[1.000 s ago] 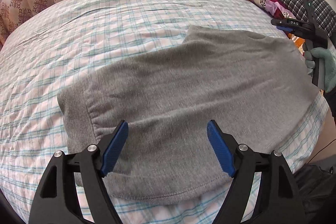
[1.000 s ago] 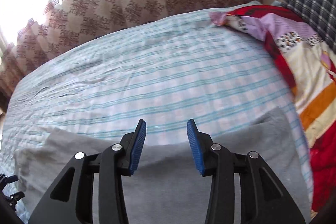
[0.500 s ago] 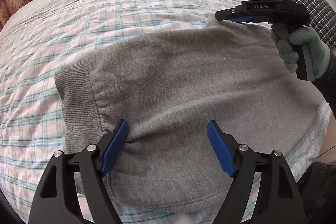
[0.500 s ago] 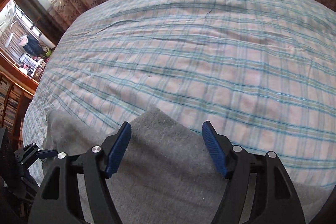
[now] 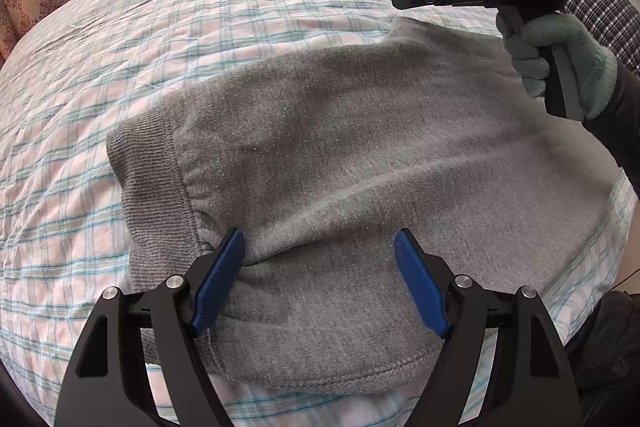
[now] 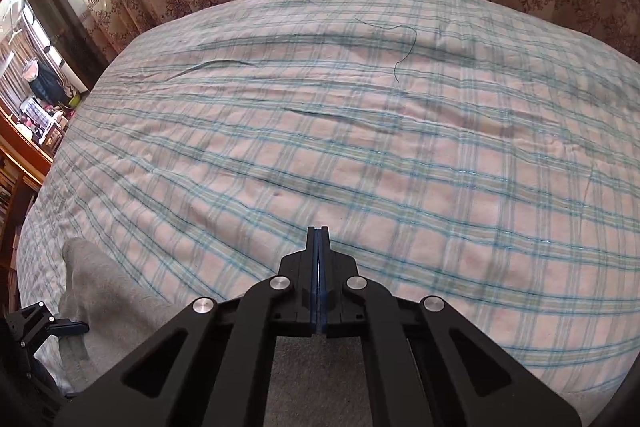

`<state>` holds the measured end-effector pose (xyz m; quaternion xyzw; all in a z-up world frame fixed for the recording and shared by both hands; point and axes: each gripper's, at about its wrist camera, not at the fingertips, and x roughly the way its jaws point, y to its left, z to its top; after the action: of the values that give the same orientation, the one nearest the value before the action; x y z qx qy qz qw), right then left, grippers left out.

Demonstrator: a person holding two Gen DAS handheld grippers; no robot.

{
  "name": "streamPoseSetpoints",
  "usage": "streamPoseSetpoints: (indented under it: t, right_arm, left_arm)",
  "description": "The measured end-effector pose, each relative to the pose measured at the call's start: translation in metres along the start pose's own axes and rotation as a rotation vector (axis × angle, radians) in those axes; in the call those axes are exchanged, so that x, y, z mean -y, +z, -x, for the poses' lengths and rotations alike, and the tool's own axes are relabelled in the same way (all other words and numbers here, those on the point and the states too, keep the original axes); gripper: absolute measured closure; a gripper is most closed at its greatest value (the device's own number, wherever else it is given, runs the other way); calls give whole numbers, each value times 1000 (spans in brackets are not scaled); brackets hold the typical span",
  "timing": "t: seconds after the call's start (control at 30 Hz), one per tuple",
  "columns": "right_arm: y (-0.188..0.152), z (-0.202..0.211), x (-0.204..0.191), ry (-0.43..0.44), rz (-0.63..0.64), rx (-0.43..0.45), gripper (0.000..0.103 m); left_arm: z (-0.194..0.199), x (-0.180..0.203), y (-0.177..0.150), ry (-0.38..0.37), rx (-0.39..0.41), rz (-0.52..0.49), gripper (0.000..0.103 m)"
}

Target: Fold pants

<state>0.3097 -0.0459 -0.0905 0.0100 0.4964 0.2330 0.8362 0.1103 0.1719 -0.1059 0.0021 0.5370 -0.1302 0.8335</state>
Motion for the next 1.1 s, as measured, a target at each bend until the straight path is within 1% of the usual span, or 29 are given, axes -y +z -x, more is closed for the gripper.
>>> streamPoseSetpoints:
  t: [0.03,0.07,0.1,0.13,0.17,0.2,0.23,0.3,0.33,0.37,0.43,0.47,0.53,0.57,0.6,0.67,0.73,0.8,0.83,0.87,0.9,0.93,1.0,1.07,1.1]
  right_arm:
    - [0,5,1,30,-5,1,102]
    - [-1,9,0,47,-1,-3,89]
    - [-2,13,0,46,7,-11,74]
    - [-4,16,1,31,19,-16,40]
    - [-5,18,0,14,35,-11,35]
    - [-7,16,1,5,52,-18,35]
    - [-8,12,2,14,58,-45,39]
    - [-11,-3,3,53,53,-107,55]
    - [-15,-10,2,68,56,-137,72]
    - [-18,-15,0,85,63,-155,83]
    - [-21,-12,-7,40,92,-122,95]
    - [-19,-6,-8,20,84,-84,97]
    - [-12,5,-7,1,60,-23,98]
    - [-9,6,-9,-21,71,-10,98]
    - [-7,2,-11,-40,92,-13,98]
    - [-10,-12,-11,-62,100,-45,98]
    - [-14,-20,-9,-54,97,-59,96]
    - [-14,-14,-4,-27,63,-47,89]
    - [-14,-7,-1,-14,45,-35,77]
    - [-14,3,0,-11,40,-18,60]
    - [-16,14,0,-21,48,8,53]
    - [-20,26,0,-33,56,35,50]
    - [-31,49,3,-49,51,62,50]
    - [-51,70,2,-33,36,72,50]
    - [-63,79,0,-27,32,72,50]
  left_arm:
    - [4,-2,4,-13,7,24,24]
    - [7,-3,8,-15,16,40,24]
    - [11,-4,13,-17,31,49,24]
    - [14,-4,17,-20,49,49,24]
    - [16,-3,22,-22,62,43,24]
    - [18,-2,26,-19,73,35,24]
    - [18,-1,28,-18,78,31,24]
    - [14,1,29,-26,66,30,24]
    - [11,1,26,-29,52,29,24]
    - [7,2,21,-30,33,27,24]
    - [-1,3,7,-28,-12,26,24]
    - [-4,4,-3,-12,-27,16,24]
    - [-9,12,-23,41,-53,-44,24]
    - [-9,15,-31,60,-36,-70,23]
    - [-7,17,-36,64,-22,-77,23]
    - [-5,11,-36,41,-31,-60,24]
    - [-4,7,-32,22,-44,-47,24]
    - [0,5,-31,6,-49,-47,24]
    - [3,4,-30,-6,-51,-44,24]
    - [6,3,-30,-17,-53,-41,24]
    - [10,2,-31,-23,-54,-42,24]
    - [13,2,-32,-27,-51,-44,24]
    - [18,4,-36,-19,-52,-56,24]
    - [21,10,-38,0,-52,-66,23]
    - [21,10,-33,4,-49,-68,23]
